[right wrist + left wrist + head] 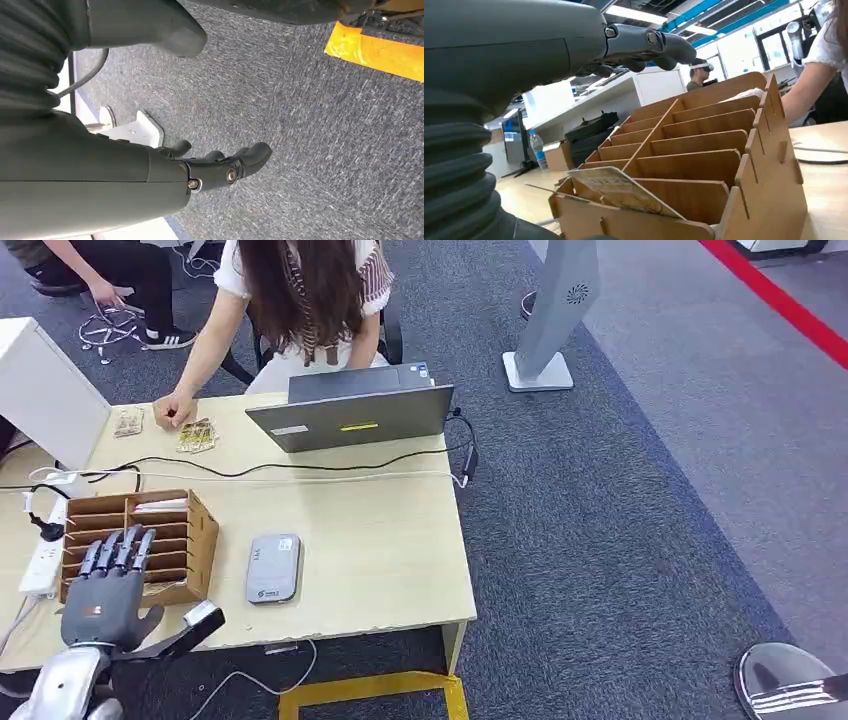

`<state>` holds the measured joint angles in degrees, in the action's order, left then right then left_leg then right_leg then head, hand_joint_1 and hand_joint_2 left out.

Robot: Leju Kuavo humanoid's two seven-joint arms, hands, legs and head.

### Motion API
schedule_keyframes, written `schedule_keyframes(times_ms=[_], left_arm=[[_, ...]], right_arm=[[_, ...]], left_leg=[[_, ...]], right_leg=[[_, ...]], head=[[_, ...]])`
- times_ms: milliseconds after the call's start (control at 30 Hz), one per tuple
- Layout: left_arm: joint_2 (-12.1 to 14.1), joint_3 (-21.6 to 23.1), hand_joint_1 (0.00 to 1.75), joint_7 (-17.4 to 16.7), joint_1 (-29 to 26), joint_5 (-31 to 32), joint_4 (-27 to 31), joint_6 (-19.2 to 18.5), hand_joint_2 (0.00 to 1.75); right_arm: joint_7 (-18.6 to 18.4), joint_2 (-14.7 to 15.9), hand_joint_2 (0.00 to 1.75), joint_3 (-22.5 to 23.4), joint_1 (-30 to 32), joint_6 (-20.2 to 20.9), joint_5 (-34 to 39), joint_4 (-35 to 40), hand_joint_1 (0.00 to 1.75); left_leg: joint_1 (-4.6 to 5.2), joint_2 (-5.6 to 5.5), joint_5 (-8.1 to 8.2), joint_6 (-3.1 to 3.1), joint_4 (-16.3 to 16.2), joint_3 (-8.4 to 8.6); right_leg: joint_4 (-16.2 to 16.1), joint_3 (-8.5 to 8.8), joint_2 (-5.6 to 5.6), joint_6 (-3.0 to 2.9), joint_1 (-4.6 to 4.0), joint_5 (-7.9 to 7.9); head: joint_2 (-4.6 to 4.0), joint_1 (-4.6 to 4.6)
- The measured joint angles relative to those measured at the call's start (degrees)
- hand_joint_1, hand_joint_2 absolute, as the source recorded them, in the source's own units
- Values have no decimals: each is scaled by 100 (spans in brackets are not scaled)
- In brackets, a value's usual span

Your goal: Pass the card to the sensor for recognition and then transmit it.

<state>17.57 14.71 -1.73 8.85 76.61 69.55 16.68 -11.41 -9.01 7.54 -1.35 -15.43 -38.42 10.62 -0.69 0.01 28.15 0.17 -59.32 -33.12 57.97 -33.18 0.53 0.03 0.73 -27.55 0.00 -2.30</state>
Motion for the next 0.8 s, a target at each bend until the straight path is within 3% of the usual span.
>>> schedule_keyframes(times_ms=[467, 800], left_arm=[[-214, 0, 0, 20, 334, -50, -411, -39, 175], [-258, 0, 0, -63, 56, -68, -249, -44, 175]], right_arm=[[35, 4, 175, 0, -6, 9, -55, 2, 0], [24, 4, 175, 0, -5, 9, -57, 0, 0]], left_leg=[[0, 1, 0, 0, 0, 0], [-1, 1, 0, 0, 1, -2]], right_leg=[[0, 0, 1, -1, 0, 1], [0, -2, 0, -1, 0, 0]], head=[[0, 0], [0, 0]])
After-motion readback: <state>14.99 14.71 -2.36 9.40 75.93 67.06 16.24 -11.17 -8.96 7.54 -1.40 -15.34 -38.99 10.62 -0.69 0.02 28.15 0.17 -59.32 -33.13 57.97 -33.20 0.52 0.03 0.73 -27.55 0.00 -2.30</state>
